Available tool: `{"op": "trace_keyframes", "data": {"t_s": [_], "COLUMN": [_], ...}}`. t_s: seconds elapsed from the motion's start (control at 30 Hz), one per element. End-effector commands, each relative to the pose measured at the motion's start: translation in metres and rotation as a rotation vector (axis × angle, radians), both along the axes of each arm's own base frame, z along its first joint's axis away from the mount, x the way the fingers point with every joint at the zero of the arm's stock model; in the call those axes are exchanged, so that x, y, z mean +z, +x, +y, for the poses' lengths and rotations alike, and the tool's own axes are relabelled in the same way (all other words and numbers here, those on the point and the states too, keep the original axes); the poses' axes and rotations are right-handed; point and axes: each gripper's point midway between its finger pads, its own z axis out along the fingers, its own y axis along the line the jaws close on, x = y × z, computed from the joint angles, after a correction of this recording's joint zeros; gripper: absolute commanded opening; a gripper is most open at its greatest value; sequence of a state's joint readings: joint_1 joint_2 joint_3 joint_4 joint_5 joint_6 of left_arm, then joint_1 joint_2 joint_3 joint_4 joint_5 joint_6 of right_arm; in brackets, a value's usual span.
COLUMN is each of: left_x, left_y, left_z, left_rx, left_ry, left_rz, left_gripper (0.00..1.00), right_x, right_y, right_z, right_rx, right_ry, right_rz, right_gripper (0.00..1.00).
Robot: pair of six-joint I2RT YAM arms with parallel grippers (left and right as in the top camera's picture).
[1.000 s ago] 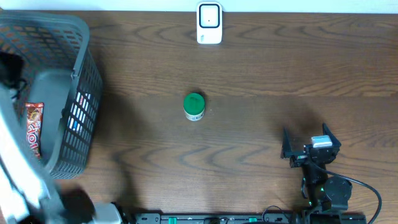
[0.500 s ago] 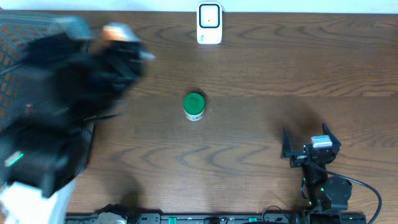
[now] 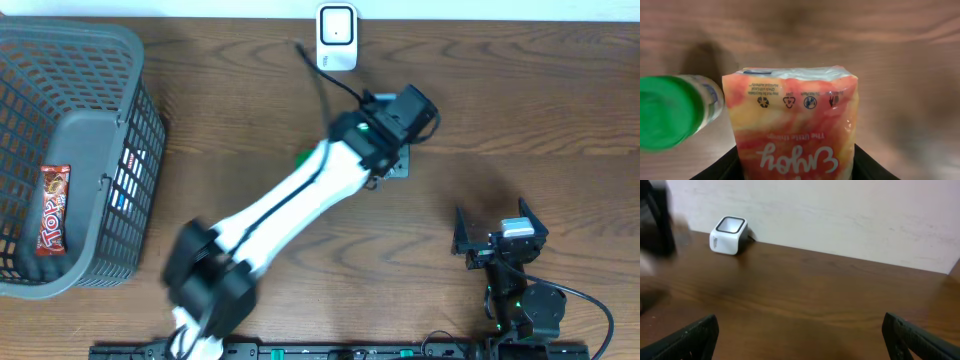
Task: Scan the item barcode
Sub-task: 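Carry the orange box out and set it right of the bottle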
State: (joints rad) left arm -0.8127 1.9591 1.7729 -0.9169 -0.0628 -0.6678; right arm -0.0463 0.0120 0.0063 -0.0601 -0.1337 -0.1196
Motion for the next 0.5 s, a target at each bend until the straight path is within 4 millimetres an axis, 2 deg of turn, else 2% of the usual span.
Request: {"op": "trace_keyframes", "data": {"t_s": [0.0,0.13,0.2,0.27,0.3,0.37,0.4,0.47], "left_x": [-0.062,-0.109,-0.122,-0.123,-0.119,-0.101,-0.069,-0.018], "left_y": [0.007,0.004,0.002,0.002,0.003,0.009,0.019,0.029], "left_z": [0.01,0.008,0.005,0.003,0.002,0.001,0.002,0.007], "left_rx": [0.029,0.06,0.052,0.048,0.043,0.015,-0.012,-0.049], "left_ry": [0.129,0.176,0.185,0.186,0.178,0.158,0.125,0.077], "left_rz": [0.074,0.142,0.156,0.153,0.144,0.113,0.059,-0.022], "left_gripper": [0.49,0.48,0.49,0.62,0.69,0.92,0.93,0.93], "right_x": [0.0,0.0,0.0,0.0,0.0,0.0,0.0,0.0], "right_y": [0.0,0.0,0.0,0.0,0.0,0.0,0.0,0.0], "right_z": [0.001,0.001,0.001,0.001,0.001,0.001,0.001,0.001], "right_rx": [0.003,0.003,0.003,0.003,0.003,0.003,0.003,0.003], "right_ry": [0.01,0.01,0.01,0.01,0.01,0.01,0.01,0.01], "right_rz": [0.001,0.001,0.001,0.001,0.001,0.001,0.001,0.001], "right_gripper": [0.99,0.99,0.99,0.99,0.99,0.99,0.99,0.99]}}
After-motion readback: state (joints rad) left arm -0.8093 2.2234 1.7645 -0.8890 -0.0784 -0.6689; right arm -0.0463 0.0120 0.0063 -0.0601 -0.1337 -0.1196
